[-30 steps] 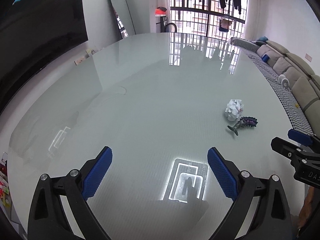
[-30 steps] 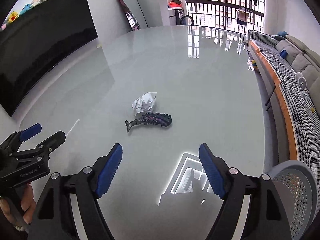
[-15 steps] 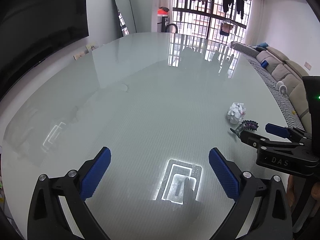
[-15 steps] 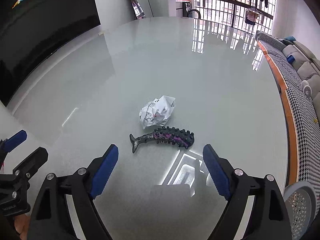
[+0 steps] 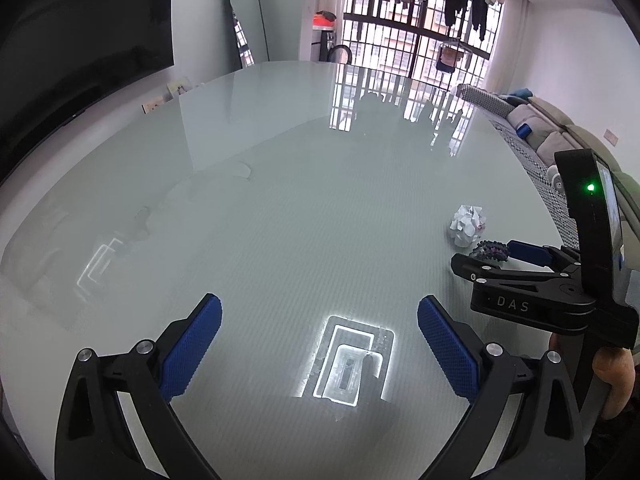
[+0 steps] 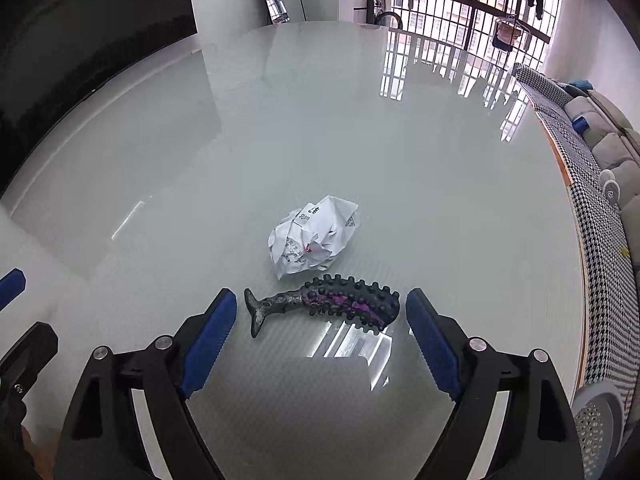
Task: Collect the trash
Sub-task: 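Close the right tool on the purple-spotted toy lizard, then carry the lizard toward the wastebasket with the right tool while the left tool grasps the crumpled paper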
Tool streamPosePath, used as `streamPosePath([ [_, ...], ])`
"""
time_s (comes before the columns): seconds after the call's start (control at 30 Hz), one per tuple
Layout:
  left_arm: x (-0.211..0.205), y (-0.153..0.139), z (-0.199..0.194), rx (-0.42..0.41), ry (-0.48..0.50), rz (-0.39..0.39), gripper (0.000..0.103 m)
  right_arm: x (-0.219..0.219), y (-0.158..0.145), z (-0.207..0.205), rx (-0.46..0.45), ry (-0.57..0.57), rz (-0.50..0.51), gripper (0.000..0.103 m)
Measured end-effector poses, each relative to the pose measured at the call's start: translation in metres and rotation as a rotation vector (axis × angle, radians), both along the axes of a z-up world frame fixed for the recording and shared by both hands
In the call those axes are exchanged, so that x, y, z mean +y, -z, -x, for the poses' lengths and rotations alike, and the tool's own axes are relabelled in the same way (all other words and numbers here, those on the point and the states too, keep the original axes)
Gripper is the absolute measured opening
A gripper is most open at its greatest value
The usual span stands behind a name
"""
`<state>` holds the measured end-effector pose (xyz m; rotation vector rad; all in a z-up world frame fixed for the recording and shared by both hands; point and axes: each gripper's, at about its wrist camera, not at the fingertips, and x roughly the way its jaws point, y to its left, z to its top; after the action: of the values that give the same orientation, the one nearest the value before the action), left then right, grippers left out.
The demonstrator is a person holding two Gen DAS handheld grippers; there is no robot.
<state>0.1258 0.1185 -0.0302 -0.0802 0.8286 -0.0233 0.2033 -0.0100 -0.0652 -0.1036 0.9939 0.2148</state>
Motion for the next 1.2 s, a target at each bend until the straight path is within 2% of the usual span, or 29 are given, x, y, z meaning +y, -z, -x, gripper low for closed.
streamPosePath([
  [0.27,-0.001,0.001,0.0,0.006,0.003,-0.002,0.097,0.0,0.001,-0.001,-0.005,-0.007,0.0,0.082],
  [0.33,-0.001,0.002,0.0,0.008,0.004,-0.003,0.097,-0.002,0.001,0.0,-0.013,-0.007,-0.001,0.076],
  [0.67,-0.006,0.005,-0.002,0.01,0.0,-0.02,0.097,-0.01,-0.009,0.015,-0.037,0.004,-0.01,0.075],
  [0.93,-0.019,0.011,-0.005,0.03,0.026,-0.041,0.097,-0.059,-0.023,0.058,-0.065,0.104,-0.048,0.075],
  [1.2,-0.064,0.01,-0.014,0.027,0.114,-0.08,0.097,-0.123,-0.033,0.109,-0.101,0.251,-0.104,0.075],
])
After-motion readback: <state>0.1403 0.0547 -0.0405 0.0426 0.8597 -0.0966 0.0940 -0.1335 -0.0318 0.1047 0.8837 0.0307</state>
